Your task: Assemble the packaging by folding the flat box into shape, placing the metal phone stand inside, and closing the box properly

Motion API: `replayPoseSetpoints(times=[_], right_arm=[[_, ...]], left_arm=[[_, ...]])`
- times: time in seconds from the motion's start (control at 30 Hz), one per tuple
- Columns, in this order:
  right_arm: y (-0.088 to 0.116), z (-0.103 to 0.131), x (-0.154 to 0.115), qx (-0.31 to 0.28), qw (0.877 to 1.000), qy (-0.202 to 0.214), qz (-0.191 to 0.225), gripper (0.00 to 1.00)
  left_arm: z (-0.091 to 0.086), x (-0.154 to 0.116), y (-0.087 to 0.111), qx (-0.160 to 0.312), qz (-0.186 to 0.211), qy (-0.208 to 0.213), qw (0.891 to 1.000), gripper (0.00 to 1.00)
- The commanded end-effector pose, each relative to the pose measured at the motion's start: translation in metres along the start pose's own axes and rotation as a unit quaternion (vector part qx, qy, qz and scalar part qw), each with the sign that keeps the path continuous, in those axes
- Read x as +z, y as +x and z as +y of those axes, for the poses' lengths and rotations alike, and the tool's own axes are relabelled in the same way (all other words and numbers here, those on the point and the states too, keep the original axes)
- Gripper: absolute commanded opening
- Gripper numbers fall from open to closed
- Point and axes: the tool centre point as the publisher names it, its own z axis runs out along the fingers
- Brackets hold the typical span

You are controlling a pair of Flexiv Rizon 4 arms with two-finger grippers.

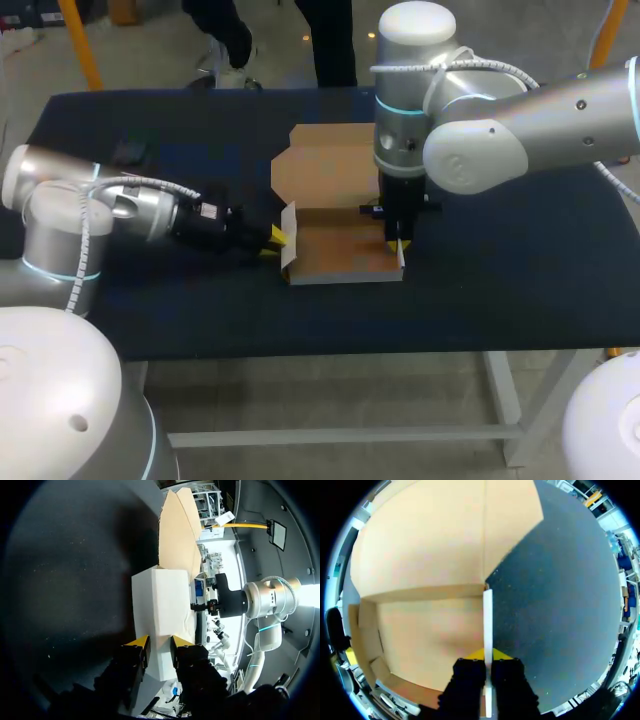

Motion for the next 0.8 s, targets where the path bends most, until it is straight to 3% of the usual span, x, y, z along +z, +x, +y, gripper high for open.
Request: replayPoseSetpoints(times=[0.03, 0.37, 0.8], right_arm=[[0.0, 0.0, 0.0, 0.0, 1.0, 0.001, 0.0, 0.0], [0.0, 0.0, 0.0, 0.0, 1.0, 0.001, 0.0, 0.0], [0.0, 0.0, 0.0, 0.0, 1.0, 0.001, 0.0, 0.0]], left_arm=[[-0.002, 0.003, 0.001, 0.0, -0.001, -0.002, 1.0, 0.33], [-0.002, 0.006, 0.006, 0.002, -0.002, 0.001, 1.0, 0.36], [-0.004, 0.017, 0.013, 0.011, -0.035, -0.003, 0.999, 0.42]])
